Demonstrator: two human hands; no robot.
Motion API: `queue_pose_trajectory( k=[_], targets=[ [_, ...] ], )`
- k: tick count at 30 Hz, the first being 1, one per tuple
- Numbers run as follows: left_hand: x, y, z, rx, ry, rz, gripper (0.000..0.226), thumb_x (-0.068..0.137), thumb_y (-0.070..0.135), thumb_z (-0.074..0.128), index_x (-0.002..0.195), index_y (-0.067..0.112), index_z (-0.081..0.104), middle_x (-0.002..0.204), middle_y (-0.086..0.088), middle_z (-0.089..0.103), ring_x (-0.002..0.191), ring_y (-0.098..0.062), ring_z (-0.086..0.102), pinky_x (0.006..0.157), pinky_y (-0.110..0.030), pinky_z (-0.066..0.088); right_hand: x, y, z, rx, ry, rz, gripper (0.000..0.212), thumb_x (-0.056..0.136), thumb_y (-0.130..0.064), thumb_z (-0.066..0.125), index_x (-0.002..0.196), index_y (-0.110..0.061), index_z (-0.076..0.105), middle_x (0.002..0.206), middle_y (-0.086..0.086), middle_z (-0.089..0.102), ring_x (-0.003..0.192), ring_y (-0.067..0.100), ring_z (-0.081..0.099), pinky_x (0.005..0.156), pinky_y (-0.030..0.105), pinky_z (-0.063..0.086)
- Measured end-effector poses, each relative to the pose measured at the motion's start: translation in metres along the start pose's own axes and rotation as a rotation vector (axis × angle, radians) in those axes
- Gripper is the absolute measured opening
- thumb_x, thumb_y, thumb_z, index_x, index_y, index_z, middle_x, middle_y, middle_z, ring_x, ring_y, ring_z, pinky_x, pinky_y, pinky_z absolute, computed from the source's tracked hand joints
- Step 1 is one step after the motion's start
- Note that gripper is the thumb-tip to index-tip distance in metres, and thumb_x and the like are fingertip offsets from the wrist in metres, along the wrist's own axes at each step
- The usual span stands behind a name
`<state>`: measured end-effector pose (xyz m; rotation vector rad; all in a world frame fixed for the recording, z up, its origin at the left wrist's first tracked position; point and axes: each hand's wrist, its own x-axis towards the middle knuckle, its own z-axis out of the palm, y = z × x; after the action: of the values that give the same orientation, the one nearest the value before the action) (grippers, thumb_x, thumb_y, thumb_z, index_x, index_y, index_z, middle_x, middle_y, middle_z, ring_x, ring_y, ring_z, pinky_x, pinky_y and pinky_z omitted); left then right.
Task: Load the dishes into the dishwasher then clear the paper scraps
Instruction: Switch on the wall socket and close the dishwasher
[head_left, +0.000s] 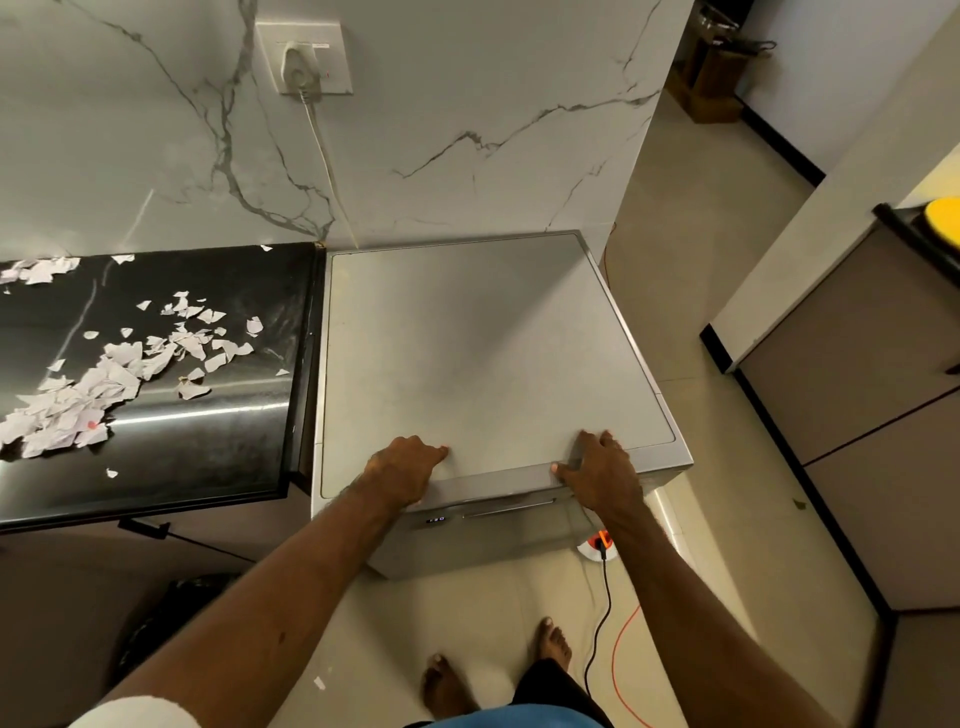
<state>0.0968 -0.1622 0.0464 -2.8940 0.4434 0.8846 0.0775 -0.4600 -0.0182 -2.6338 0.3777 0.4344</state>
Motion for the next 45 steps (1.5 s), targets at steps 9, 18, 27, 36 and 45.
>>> queue_pose_trajectory(
  k=[9,18,27,36,45],
  targets=[
    [-0.003,0.001,0.005,-0.022,0.049,0.012,0.075,0.096,0.017,0.064,0.159,0.033,0.027,0.139,-0.011,0.052,0.132,-0.030,0.050,0.102,-0.042,0.048,-0.003,-0.003,-0.009,-0.034,0.013,-0.047,0.074,0.087,-0.053,0.077,0.140,-0.012,0.044,0.135,0.020,0.053,0.125,0.041,0.056,0.101,0.054,0.054],
    [-0.002,-0.002,0.010,-0.071,0.083,0.013,0.073,0.095,0.013,0.064,0.158,0.033,0.032,0.137,-0.010,0.056,0.128,-0.030,0.053,0.102,-0.041,0.049,-0.007,-0.006,-0.012,-0.052,-0.016,-0.061,0.075,0.090,-0.054,0.074,0.146,-0.018,0.040,0.138,0.020,0.049,0.125,0.040,0.055,0.101,0.053,0.054],
    [0.002,-0.003,0.011,-0.066,0.091,0.008,0.073,0.095,0.014,0.062,0.157,0.036,0.032,0.139,-0.008,0.055,0.130,-0.030,0.052,0.102,-0.041,0.049,-0.009,-0.007,-0.016,-0.065,-0.030,-0.064,0.073,0.089,-0.053,0.074,0.146,-0.021,0.041,0.135,0.019,0.050,0.123,0.040,0.056,0.099,0.053,0.055],
    [0.000,-0.004,0.013,-0.093,0.111,-0.002,0.071,0.095,0.011,0.055,0.155,0.041,0.034,0.135,-0.006,0.055,0.129,-0.029,0.052,0.097,-0.042,0.051,-0.012,-0.009,-0.020,-0.095,-0.024,-0.072,0.073,0.092,-0.055,0.071,0.149,-0.020,0.042,0.136,0.019,0.051,0.125,0.039,0.056,0.100,0.051,0.053],
    [0.001,-0.002,0.014,-0.105,0.127,-0.020,0.069,0.095,0.012,0.055,0.155,0.041,0.035,0.137,-0.006,0.055,0.130,-0.028,0.051,0.100,-0.040,0.049,-0.012,-0.009,-0.021,-0.111,-0.018,-0.083,0.072,0.091,-0.057,0.070,0.148,-0.022,0.042,0.135,0.017,0.050,0.124,0.037,0.056,0.098,0.049,0.054]
  ],
)
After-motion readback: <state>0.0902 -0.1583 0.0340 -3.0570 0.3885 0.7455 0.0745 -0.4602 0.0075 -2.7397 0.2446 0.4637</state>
